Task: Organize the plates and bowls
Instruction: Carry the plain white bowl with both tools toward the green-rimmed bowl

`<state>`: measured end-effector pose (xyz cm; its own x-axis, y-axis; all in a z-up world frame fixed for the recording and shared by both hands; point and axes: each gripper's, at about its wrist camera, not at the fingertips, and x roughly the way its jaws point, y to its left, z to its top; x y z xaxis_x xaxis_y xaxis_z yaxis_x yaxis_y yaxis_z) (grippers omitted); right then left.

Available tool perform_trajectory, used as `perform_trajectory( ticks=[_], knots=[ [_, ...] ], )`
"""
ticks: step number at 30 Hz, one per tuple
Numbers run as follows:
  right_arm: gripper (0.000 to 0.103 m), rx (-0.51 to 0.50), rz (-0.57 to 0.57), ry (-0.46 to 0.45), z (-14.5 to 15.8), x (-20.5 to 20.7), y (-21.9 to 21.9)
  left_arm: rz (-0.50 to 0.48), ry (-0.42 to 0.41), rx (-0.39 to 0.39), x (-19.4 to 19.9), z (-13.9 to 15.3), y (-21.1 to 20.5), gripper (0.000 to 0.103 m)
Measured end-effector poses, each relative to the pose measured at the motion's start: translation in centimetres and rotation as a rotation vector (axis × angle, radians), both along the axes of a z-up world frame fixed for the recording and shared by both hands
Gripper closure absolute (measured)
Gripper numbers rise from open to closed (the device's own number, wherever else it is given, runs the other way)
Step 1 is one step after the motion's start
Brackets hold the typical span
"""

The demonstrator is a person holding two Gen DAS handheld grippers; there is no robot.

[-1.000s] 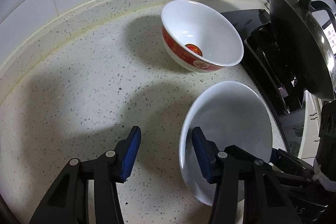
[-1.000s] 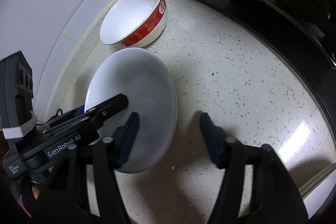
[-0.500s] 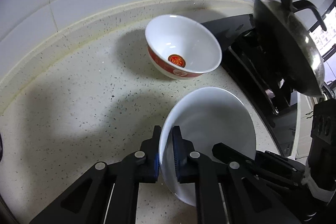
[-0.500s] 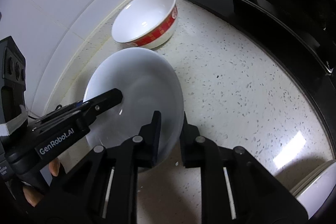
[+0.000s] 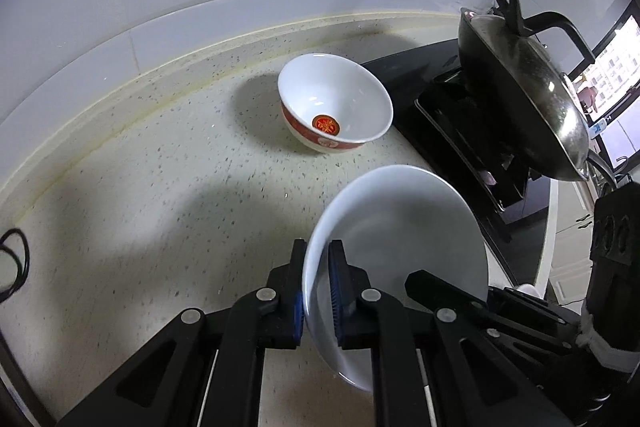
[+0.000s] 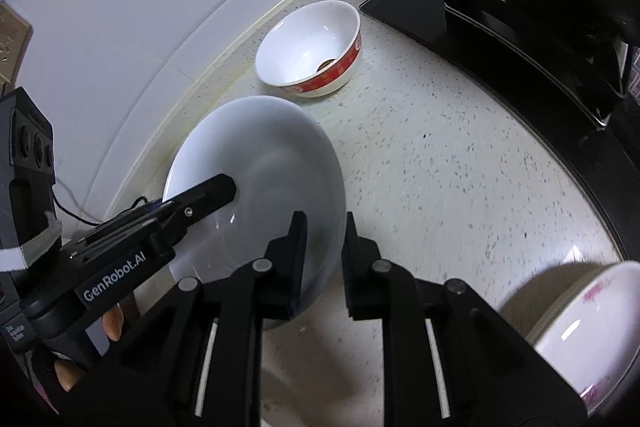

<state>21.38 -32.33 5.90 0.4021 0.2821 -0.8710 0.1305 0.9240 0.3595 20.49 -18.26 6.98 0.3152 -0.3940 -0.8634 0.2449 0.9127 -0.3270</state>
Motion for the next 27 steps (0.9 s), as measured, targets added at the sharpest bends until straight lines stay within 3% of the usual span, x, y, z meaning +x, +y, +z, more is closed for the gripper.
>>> perform_trajectory(
  ticks=[20, 27],
  knots=[
    [0.084, 0.002, 0.075, -0.044, 2.5, -6.1, 4.0, 0.033, -0.095, 0.009, -7.5, 4.1, 4.1, 0.092],
    [0.084, 0.006, 0.1, -0.042, 3.0, -8.6, 4.8, 0.051, -0.094, -0.02, -10.6, 4.5, 5.6, 0.092]
  ],
)
